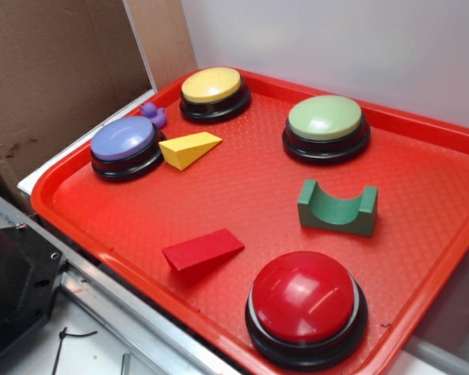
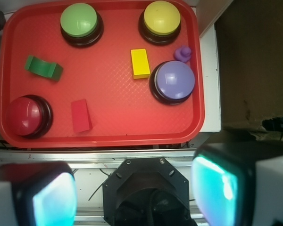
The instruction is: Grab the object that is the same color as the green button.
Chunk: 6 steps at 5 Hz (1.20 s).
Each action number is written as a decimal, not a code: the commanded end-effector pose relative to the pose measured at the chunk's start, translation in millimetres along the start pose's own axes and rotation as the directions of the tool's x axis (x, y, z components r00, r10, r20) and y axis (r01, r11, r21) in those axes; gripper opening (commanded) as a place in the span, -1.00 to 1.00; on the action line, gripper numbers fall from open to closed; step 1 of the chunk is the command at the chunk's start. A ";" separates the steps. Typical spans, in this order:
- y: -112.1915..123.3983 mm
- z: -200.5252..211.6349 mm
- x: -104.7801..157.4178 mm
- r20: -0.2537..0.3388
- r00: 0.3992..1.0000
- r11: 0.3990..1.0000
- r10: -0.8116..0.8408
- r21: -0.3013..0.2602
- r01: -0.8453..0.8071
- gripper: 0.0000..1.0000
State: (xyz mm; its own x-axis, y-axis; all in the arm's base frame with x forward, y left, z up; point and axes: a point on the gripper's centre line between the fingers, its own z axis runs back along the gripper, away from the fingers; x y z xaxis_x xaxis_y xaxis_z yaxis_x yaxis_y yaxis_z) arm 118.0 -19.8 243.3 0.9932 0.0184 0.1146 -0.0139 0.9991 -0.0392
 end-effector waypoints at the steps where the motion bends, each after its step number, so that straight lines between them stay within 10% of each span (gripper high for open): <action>1: 0.0 0.0 0.0 0.000 1.000 1.000 0.000 0.000 0.000 1.00; 4: -24.3 -1.7 29.5 0.007 0.983 0.983 -0.181 -0.030 0.181 1.00; 6: -122.0 -24.3 58.1 -0.024 0.780 0.777 -0.626 -0.115 0.620 1.00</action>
State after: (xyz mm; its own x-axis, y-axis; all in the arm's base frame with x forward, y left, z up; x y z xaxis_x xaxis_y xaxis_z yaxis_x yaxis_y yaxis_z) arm 188.0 -131.9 217.5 0.7984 -0.6013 0.0330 0.6018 0.7949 -0.0770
